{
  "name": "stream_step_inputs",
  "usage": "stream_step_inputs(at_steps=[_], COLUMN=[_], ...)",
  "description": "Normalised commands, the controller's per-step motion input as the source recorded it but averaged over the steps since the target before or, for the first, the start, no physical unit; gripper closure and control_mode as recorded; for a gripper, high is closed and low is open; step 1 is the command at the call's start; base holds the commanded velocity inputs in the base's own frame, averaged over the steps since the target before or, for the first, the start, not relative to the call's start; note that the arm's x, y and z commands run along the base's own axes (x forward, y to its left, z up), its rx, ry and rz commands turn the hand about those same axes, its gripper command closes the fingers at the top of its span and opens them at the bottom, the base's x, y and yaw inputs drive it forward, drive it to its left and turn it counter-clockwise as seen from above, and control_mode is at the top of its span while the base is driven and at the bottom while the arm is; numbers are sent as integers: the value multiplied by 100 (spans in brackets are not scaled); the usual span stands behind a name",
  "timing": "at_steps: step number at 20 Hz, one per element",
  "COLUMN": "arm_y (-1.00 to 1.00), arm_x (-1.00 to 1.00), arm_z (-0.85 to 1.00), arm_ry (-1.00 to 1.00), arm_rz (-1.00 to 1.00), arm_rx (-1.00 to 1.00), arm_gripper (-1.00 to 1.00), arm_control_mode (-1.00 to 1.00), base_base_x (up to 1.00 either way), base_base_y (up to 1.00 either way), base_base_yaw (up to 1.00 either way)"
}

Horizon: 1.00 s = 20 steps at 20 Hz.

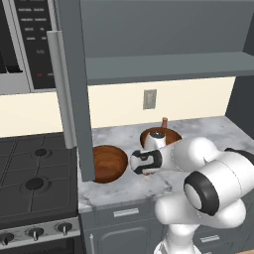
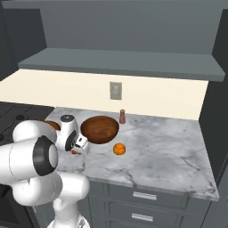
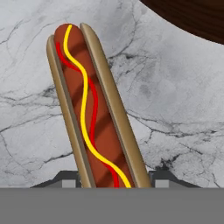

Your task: Pick both bowls and place them on the counter. Then place the orange in one bowl and place the hot dog in the other bowl.

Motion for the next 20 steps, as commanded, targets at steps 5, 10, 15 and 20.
stream_step_inputs(at_steps=[5,10,15,20], arm_y=[-1,0,8,13], arm_x=[-27,-78,-73,-54], arm_z=[0,15,52,66], arm_ry=[-4,-15,-16,-14], arm_rz=[0,0,0,0], arm_rx=[0,0,0,0], arm_gripper=[100,100,100,100], arm_control_mode=[-100,-100,-100,-100], base_base_x=[0,0,0,0], base_base_y=[0,0,0,0], base_base_yaw=[0,0,0,0])
